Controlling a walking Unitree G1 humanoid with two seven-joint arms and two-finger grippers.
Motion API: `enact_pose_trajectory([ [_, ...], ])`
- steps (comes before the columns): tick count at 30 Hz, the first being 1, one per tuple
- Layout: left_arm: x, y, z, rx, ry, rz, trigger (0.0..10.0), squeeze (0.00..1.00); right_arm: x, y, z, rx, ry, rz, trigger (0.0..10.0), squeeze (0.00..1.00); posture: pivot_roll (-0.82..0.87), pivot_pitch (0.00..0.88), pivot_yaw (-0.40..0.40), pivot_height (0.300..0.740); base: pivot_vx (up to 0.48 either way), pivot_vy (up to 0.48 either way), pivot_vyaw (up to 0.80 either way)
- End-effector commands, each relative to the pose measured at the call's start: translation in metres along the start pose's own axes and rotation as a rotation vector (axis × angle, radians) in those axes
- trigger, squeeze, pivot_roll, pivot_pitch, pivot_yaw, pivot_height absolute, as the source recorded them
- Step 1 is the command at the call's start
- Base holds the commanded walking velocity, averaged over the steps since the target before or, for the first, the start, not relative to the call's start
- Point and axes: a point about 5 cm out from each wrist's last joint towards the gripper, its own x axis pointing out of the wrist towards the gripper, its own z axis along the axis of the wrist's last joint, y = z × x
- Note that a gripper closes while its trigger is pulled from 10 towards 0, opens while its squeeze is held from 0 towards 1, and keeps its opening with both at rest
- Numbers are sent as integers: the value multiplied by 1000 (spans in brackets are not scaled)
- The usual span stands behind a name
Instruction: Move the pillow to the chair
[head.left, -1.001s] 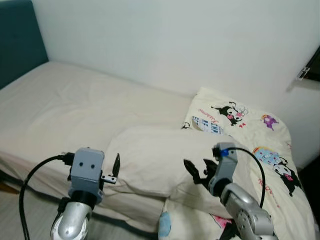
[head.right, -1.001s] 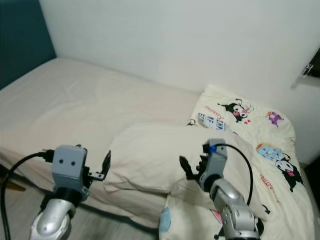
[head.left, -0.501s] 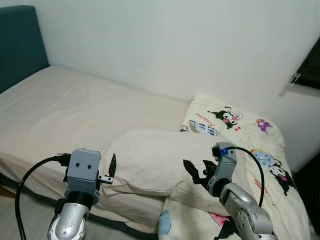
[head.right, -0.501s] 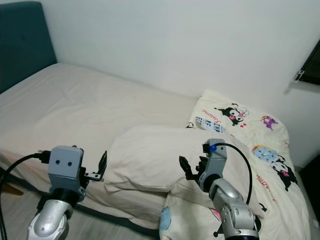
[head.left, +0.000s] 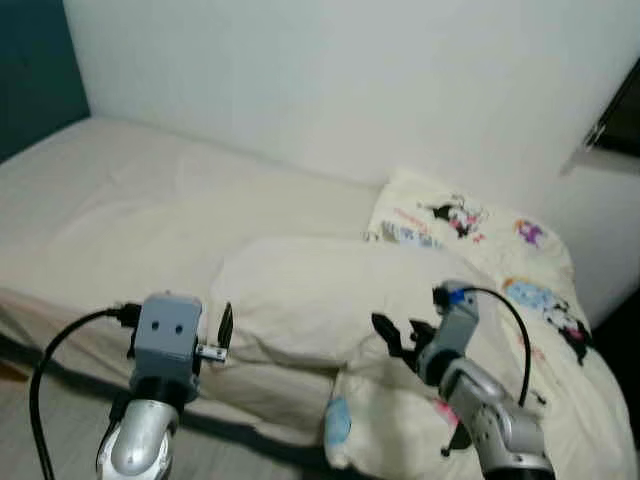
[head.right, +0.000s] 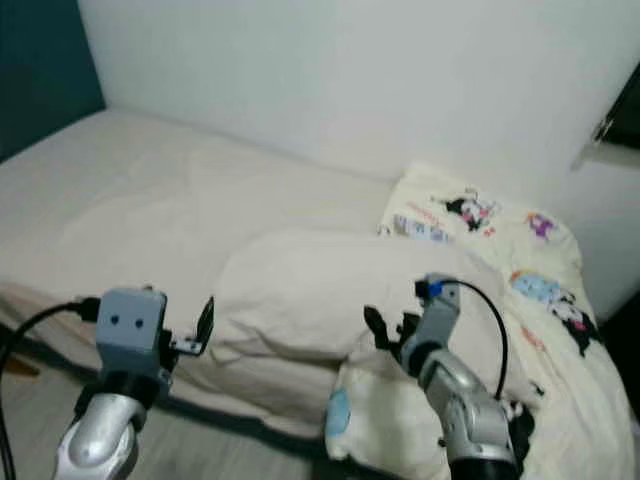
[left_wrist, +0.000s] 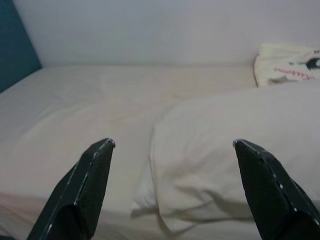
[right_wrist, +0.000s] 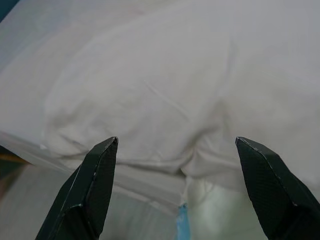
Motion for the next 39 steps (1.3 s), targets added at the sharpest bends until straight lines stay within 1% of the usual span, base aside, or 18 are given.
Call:
enact_pose_trajectory([
  [1,2,1,1,13,-5,4,10000,0,1,-10,1,72,3,-42,10000,0,69,0,-139,596,0,0,0],
  [4,5,3,2,19,-12,9,10000,0,3,-18,0,168,5,-76,10000,0,69,0,-135,581,0,0,0],
  [5,5,3,2,19,-12,9,10000,0,3,-18,0,168,5,-76,10000,0,69,0,-135,581,0,0,0],
  [8,7,4,4,26,-23,7,10000,0,5,-32,-5,380,3,-155,10000,0,63,0,-125,566,0,0,0],
  [9,7,4,4,26,-23,7,10000,0,5,-32,-5,380,3,-155,10000,0,63,0,-125,566,0,0,0],
  [11,8,7,3,32,-25,9,10000,0,9,-38,-10,488,10,-174,10000,0,63,0,-122,556,0,0,0],
  [15,10,10,4,40,-28,16,10000,0,13,-37,-13,536,17,-166,10000,0,66,0,-115,546,0,0,0],
  [17,10,14,7,54,-36,21,10000,0,25,-28,-14,569,22,-111,10000,0,78,0,-106,531,0,0,0],
  [20,9,14,8,58,-38,19,10000,0,28,-24,-11,582,15,-86,10000,0,84,0,-106,526,0,0,0],
  [24,4,20,11,85,-38,29,10000,0,40,-18,4,659,-59,-19,10000,0,104,0,-103,511,0,0,0],
  [29,0,28,12,105,-28,49,10000,0,44,-16,11,697,-105,24,10000,0,116,0,-98,501,0,0,0],
  [31,-4,36,13,126,-16,62,10000,0,47,-14,21,738,-163,76,10000,0,121,0,-89,491,0,0,0],
  [32,-4,36,13,126,-16,62,10000,0,47,-14,21,738,-163,76,10000,0,121,0,-89,491,0,0,0],
  [33,-7,40,14,140,-9,64,10000,0,49,-12,31,768,-211,120,10000,0,125,5,-82,481,0,0,0],
  [35,-7,40,14,140,-9,64,10000,0,49,-12,31,768,-211,120,10000,0,125,5,-82,481,0,0,0],
  [36,-11,45,15,159,3,57,10000,0,52,-7,48,793,-286,195,10000,0,133,30,-76,477,0,0,0],
  [37,-11,45,15,159,3,57,10000,0,52,-7,48,793,-286,195,10000,0,133,30,-76,477,0,0,0],
  [39,-13,47,16,172,10,50,10000,0,53,-2,64,820,-353,269,10000,0,143,40,-73,477,0,0,0],
])
